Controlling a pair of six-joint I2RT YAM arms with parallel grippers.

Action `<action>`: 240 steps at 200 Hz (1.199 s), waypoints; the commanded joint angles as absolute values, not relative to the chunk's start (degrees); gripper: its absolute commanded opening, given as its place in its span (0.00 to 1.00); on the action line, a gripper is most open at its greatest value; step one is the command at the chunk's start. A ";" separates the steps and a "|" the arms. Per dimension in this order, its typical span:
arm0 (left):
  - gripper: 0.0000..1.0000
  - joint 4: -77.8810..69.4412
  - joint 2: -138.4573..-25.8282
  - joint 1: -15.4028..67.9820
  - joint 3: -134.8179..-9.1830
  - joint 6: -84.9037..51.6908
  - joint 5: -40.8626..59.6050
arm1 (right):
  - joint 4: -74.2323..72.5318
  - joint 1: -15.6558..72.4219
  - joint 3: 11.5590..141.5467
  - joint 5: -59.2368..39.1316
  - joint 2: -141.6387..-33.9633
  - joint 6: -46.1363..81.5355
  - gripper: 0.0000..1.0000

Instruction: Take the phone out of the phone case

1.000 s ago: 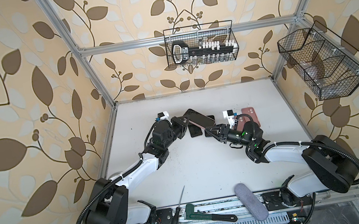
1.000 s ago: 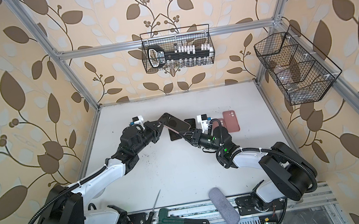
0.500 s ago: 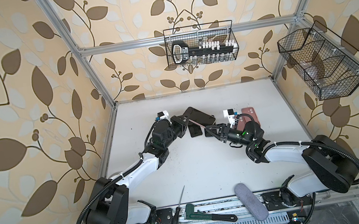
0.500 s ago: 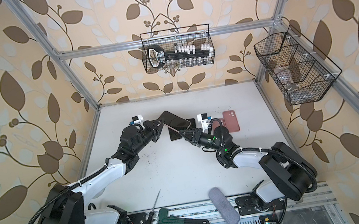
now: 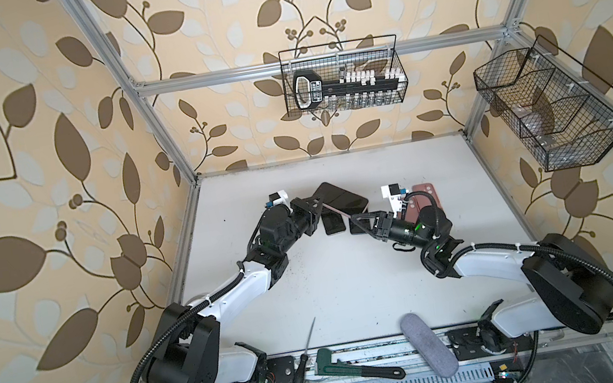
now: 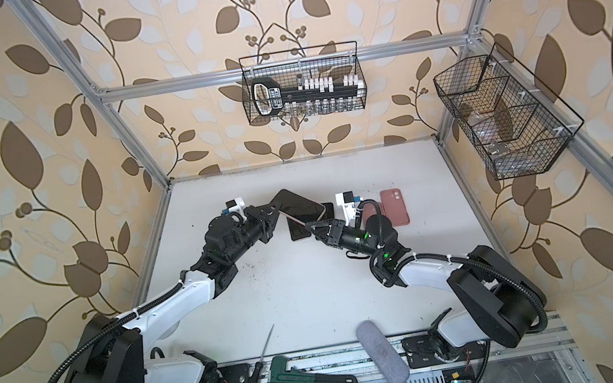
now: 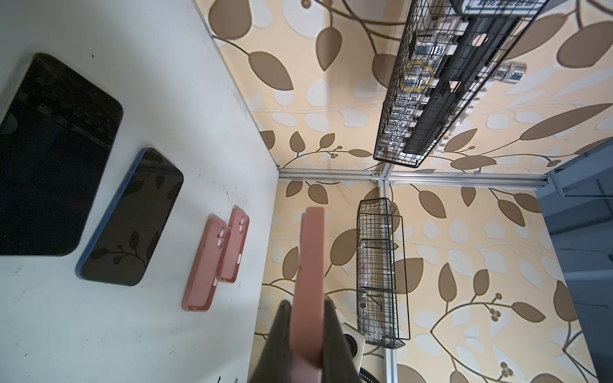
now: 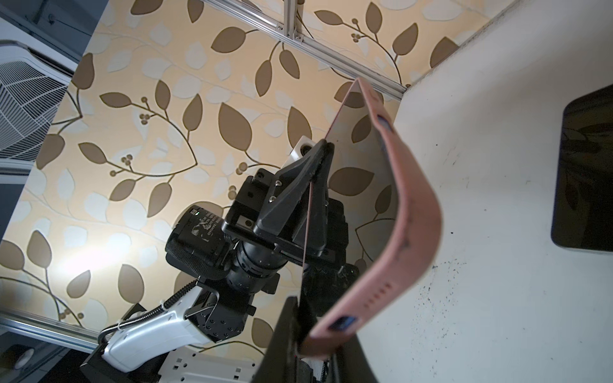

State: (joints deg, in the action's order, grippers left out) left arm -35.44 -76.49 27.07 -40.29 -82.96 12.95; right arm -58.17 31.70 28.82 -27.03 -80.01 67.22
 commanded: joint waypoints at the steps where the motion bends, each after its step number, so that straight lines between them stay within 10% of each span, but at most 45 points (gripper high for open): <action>1: 0.00 -40.53 -75.21 27.76 -42.93 -85.44 12.87 | -53.05 32.08 30.01 -29.41 -78.42 56.78 0.08; 240: 0.00 -43.90 -77.13 28.21 -45.00 -90.85 14.50 | -36.39 32.45 31.73 -29.27 -75.43 37.39 0.12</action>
State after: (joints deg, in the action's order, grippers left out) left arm -35.42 -77.93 27.42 -41.15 -87.64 14.41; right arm -39.66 32.12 30.79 -28.97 -74.22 39.90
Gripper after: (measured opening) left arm 0.119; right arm 0.116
